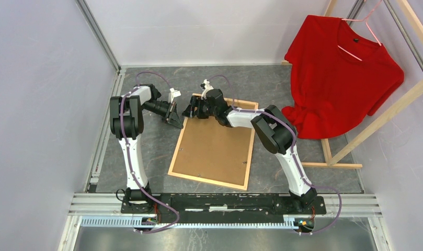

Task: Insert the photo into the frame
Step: Install the photo frame at the center of the board.

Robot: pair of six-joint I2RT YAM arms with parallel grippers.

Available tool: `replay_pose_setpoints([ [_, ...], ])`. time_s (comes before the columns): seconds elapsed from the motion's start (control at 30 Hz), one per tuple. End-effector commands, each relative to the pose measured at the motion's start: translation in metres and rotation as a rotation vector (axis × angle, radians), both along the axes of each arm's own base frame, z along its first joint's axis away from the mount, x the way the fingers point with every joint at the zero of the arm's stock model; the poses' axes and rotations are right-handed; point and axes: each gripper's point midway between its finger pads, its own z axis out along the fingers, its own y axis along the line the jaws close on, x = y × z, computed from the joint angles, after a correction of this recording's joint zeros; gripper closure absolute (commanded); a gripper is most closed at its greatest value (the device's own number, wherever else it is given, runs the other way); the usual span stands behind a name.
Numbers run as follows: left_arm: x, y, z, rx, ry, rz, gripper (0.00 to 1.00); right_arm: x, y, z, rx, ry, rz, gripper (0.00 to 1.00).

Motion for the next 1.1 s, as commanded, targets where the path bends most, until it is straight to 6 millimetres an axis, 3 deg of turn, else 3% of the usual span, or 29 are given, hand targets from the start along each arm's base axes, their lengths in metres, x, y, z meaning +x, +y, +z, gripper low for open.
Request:
replay_pose_setpoints([
  [0.0, -0.011, 0.002, -0.015, 0.034, -0.001, -0.052, 0.81, -0.001, -0.003, -0.014, -0.007, 0.016, -0.018, 0.26],
  [0.6, -0.012, 0.002, -0.015, 0.037, -0.004, -0.055, 0.82, -0.021, -0.007, -0.008, -0.020, 0.009, -0.005, 0.25],
  [1.07, -0.013, 0.002, -0.016, 0.035, 0.002, -0.054, 0.82, -0.012, 0.002, -0.016, -0.032, 0.013, -0.008, 0.25],
])
